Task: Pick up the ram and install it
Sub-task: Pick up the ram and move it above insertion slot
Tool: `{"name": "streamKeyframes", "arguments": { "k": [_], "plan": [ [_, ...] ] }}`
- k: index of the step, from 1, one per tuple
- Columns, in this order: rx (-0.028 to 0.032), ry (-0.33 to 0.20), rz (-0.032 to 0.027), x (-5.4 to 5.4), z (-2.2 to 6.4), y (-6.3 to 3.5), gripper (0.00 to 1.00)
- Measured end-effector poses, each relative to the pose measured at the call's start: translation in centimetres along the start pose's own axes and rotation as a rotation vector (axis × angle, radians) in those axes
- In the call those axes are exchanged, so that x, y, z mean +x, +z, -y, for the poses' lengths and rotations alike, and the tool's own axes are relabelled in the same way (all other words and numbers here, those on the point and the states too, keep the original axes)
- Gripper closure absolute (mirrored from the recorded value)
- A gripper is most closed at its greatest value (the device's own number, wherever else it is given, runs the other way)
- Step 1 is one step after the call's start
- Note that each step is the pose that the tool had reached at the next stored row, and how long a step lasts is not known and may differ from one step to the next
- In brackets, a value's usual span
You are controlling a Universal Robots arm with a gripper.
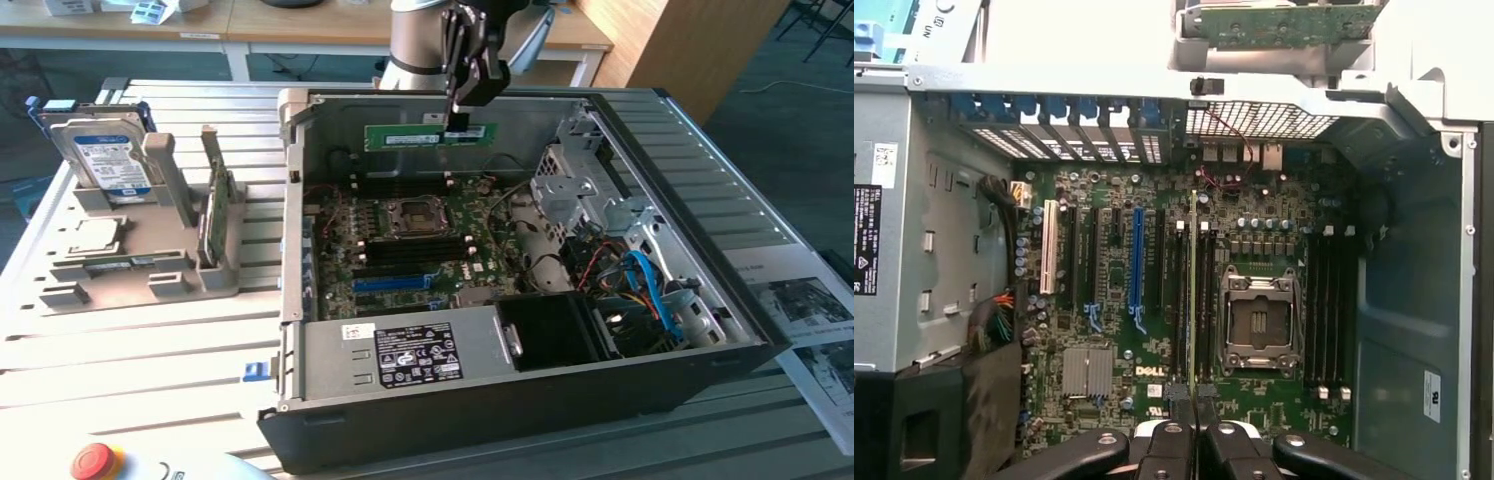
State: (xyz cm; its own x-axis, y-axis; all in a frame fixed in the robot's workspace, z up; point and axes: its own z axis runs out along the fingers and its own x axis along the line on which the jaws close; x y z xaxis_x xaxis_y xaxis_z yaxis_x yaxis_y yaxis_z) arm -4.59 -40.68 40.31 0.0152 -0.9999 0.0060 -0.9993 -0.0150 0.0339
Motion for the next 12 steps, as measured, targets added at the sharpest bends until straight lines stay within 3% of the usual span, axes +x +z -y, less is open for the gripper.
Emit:
{"name": "streamKeyframes", "arguments": {
  "k": [12],
  "plan": [
    [0.0,0.0,0.0,0.0,0.05,1.6,0.88]
  ]
}}
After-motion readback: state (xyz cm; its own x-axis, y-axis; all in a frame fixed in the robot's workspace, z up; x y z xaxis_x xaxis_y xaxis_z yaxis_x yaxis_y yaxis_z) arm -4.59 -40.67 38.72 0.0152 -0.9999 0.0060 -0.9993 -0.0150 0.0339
